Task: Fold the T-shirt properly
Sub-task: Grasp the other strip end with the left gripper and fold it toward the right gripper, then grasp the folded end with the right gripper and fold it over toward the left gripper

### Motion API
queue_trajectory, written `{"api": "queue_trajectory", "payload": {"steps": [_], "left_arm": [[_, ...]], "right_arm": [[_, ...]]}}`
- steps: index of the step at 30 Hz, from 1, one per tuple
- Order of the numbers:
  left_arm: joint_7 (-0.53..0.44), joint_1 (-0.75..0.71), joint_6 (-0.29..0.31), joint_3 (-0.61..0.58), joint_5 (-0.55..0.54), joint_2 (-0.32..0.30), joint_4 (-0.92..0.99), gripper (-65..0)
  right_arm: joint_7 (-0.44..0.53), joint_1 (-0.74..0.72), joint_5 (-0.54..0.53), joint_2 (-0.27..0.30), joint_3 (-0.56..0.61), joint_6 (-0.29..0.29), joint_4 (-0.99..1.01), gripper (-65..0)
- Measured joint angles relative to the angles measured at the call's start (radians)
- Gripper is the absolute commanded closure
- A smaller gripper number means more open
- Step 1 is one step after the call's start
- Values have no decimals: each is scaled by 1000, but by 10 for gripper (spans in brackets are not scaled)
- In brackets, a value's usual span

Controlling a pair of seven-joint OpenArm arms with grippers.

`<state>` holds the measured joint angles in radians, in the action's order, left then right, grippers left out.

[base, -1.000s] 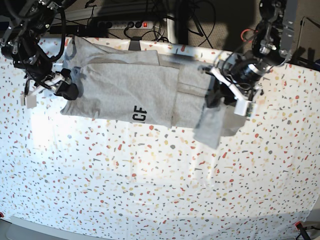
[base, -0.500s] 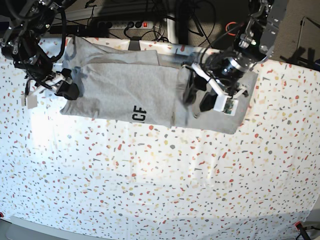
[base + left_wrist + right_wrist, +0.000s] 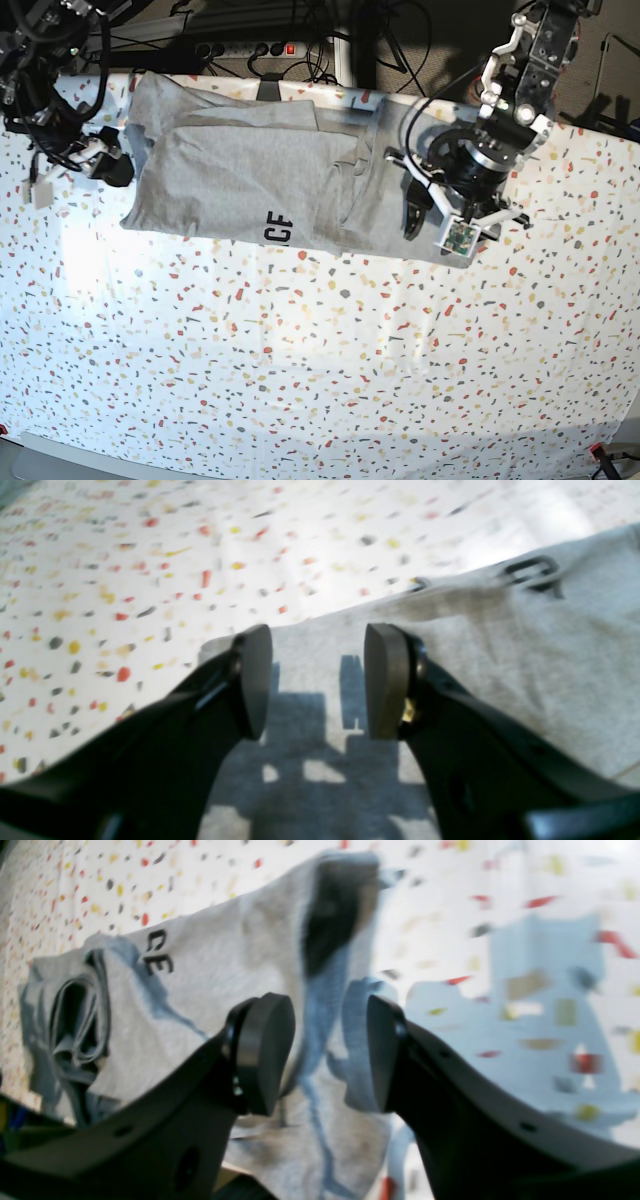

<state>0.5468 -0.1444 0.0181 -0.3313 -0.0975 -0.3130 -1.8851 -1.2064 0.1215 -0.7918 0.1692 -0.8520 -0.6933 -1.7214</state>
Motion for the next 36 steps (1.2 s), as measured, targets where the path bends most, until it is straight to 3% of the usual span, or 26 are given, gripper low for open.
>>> {"api": "queue_trajectory", "payload": {"steps": [6, 12, 22, 27, 34, 36], "left_arm": [[3, -2, -45, -2, -1, -40, 0, -294], [6, -5, -42, -2, -10, -39, 0, -294], [7, -16, -42, -2, 17, -39, 0, -294], [7, -16, -42, -3, 22, -39, 0, -294], [7, -16, -42, -2, 45, -39, 0, -294], [7, -16, -42, -2, 45, -39, 0, -294]], "right_arm": [[1, -3, 3, 14, -5, 0, 19, -284], [43, -46, 134, 17, 80, 0, 150, -284], [116, -94, 161, 26, 175, 0, 303, -284], [104, -97, 158, 27, 247, 0, 310, -284], [100, -97, 138, -27, 293, 0, 308, -283], [103, -97, 138, -36, 299, 0, 308, -226]]}}
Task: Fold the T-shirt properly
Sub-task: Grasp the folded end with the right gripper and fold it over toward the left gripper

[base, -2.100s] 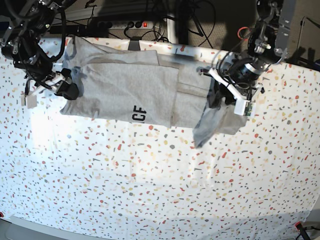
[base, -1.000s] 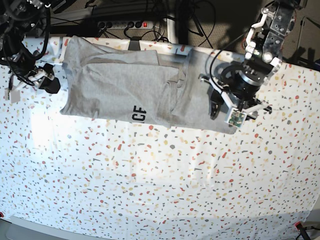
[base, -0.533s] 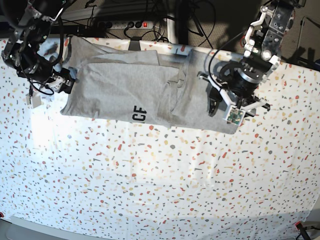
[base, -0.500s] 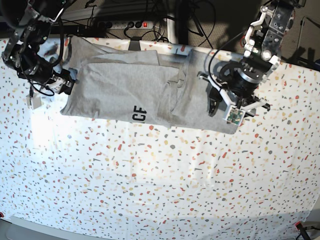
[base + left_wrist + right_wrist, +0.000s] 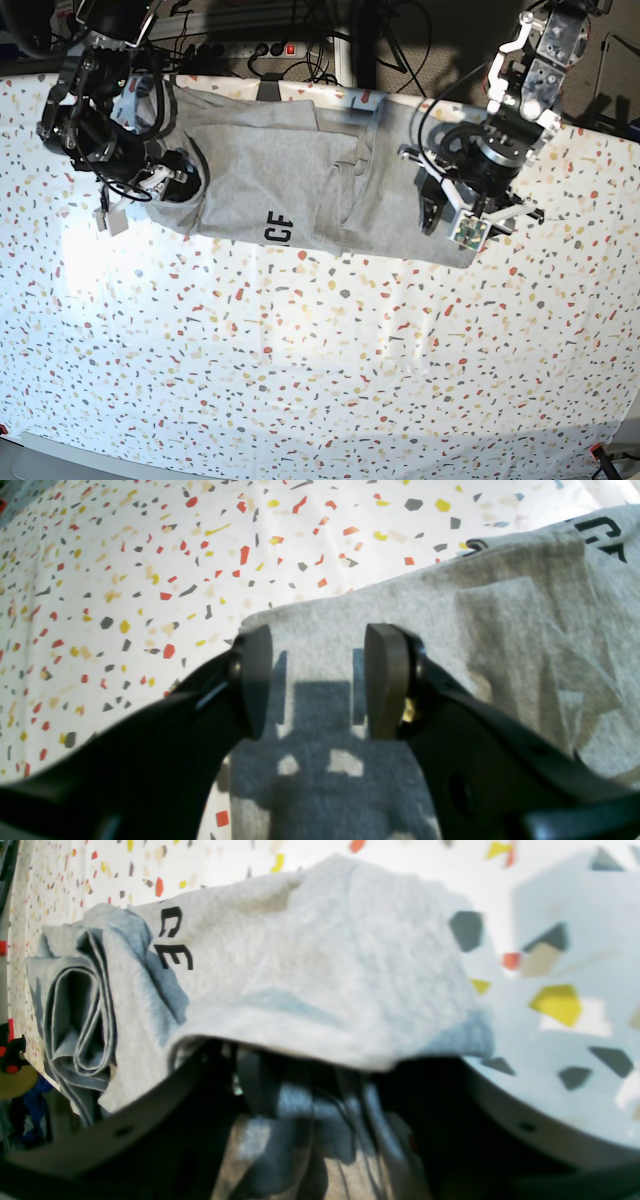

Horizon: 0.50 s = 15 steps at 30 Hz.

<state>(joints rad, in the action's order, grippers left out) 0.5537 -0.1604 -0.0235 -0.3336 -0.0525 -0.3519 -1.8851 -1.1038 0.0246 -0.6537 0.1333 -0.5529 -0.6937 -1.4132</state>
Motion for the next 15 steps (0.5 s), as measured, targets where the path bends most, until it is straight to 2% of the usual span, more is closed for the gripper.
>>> {"api": "queue_trajectory", "payload": {"steps": [4, 10, 15], "left_arm": [[0, 0, 0, 0, 0, 0, 0, -294], [9, 0, 0, 0, 38, 0, 0, -294], [26, 0, -1, 1, 42, -14, 0, -294]], "right_arm": [[-2, 1, 4, -8, 4, 0, 5, 0], [34, 6, 4, 2, -6, 0, 5, 0], [10, 1, 24, 25, -117, 0, -34, 0]]}}
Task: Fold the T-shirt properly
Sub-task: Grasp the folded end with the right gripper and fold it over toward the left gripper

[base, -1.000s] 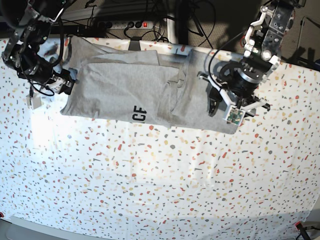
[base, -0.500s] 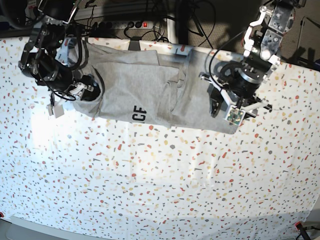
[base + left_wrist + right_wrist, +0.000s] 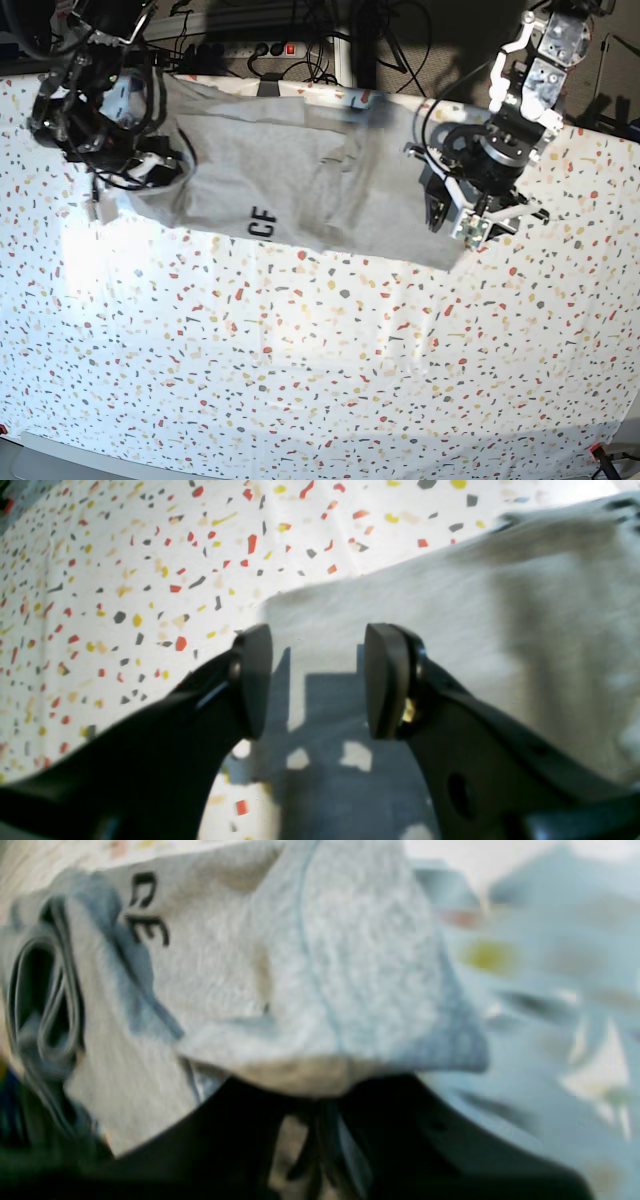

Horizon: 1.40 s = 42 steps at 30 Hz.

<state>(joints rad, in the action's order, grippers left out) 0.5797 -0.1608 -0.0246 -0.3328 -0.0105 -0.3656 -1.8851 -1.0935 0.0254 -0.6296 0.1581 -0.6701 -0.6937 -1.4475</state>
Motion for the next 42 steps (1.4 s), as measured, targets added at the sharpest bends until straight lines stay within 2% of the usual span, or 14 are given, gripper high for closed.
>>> {"api": "queue_trajectory", "payload": {"steps": [4, 7, 11, 12, 16, 22, 27, 29, 32, 38, 42], "left_arm": [[-4, 0, 2, 0, -10, 3, 23, -294], [-21, 0, 0, 0, -23, 3, 90, -294], [-119, -3, 2, 0, -86, 1, 220, -293], [-137, -3, 10, 0, -100, 3, 245, -291], [-204, -3, 134, 2, -156, 3, 303, -290], [-203, 0, 141, 5, -166, 16, 314, -290], [-203, 0, 194, 5, -164, 14, 314, -290], [-204, 0, 205, 5, -164, 14, 314, -290], [-207, 0, 206, 5, -164, 14, 314, -290], [-216, 0, 208, 4, -165, 14, 314, -290], [-227, 0, 208, 4, -164, 14, 314, -290]], "right_arm": [[-21, 0, -66, 31, -83, 0, -30, 0], [-89, 0, -141, 46, -108, 0, -57, 0], [-143, -1, -237, 43, -106, 0, -86, 0], [-143, 0, -243, 34, -106, 0, -87, 0], [-157, 2, -342, -41, -105, 0, -87, 0], [-159, 2, -417, -148, -18, 0, -132, 0], [-135, -33, -387, -271, 111, 0, -147, 0], [-101, -55, -319, -315, 164, 0, -148, 0], [-13, -63, -209, -312, 270, 1, -147, 0], [152, -59, -101, -311, 494, 5, -145, 0], [179, -61, -75, -310, 599, 5, -145, 0]]}}
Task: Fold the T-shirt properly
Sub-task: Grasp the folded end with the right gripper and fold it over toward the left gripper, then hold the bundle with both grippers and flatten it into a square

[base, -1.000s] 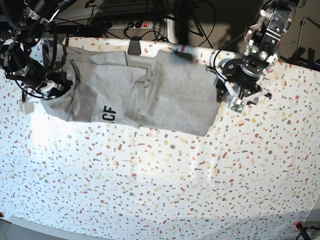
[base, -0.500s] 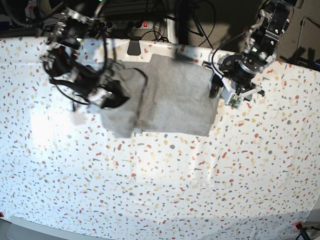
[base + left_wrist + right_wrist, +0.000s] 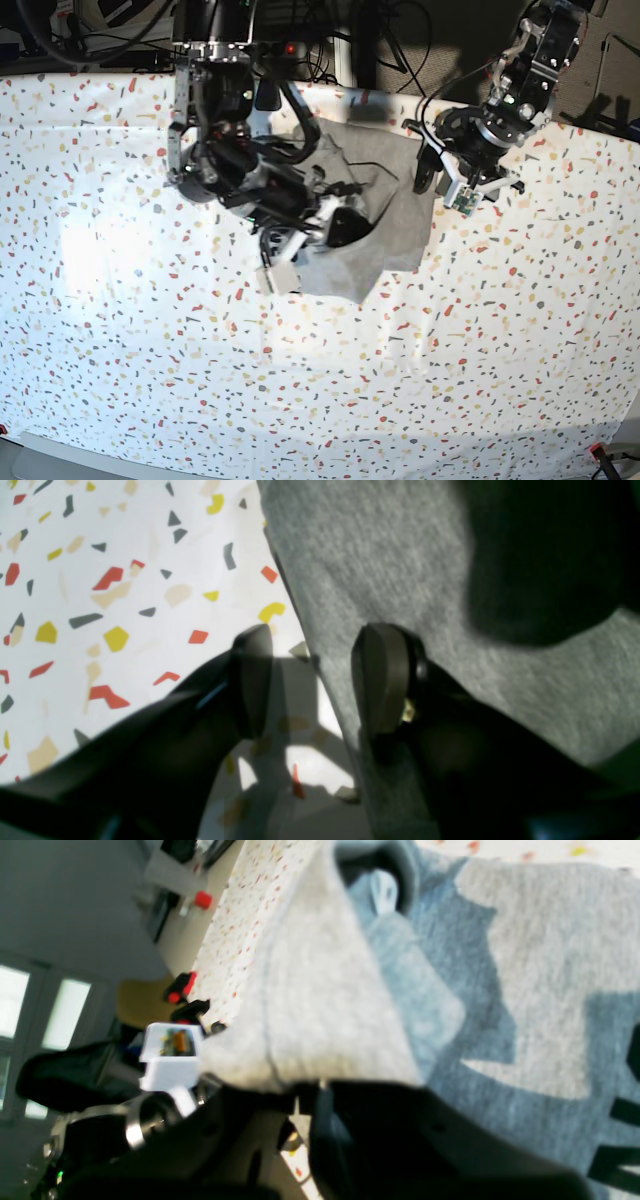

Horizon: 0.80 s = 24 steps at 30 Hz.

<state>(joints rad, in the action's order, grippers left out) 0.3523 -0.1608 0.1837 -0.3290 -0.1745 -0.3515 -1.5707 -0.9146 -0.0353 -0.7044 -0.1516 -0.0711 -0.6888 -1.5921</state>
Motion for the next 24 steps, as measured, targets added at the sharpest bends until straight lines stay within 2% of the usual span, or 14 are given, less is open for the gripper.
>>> {"api": "queue_trajectory", "payload": {"steps": [3, 6, 9, 11, 14, 16, 18, 20, 24], "left_arm": [[-6, 0, 0, 0, 0, 0, 0, -290], [-6, 0, 0, 0, 0, 0, 0, -290], [-6, 0, 0, 0, 0, 0, 0, -290], [-6, 0, 0, 0, 0, 0, 0, -290], [-1, 1, 1, 0, 2, -10, -3, -290], [27, 4, 6, -2, 23, -32, -26, -290], [49, 3, -3, -3, 22, -64, -66, -290], [51, 1, -54, -5, 23, -101, -115, -290], [105, 6, -141, -5, 123, -169, -175, -290]], "right_arm": [[2, -3, 11, 4, 69, 0, 0, 0], [36, -8, 72, 0, 132, 0, 0, 0], [79, -9, 131, 2, 166, 0, 0, 0], [81, -10, 130, 4, 184, 0, 0, 0], [89, -21, 127, 5, 217, 0, 0, -214], [111, -29, 122, 4, 235, 0, 0, -282], [149, -37, 107, 5, 251, 0, 0, -287], [167, -45, 88, 5, 264, 0, 0, -287], [170, -77, -7, 4, 280, 0, 0, -287]]}}
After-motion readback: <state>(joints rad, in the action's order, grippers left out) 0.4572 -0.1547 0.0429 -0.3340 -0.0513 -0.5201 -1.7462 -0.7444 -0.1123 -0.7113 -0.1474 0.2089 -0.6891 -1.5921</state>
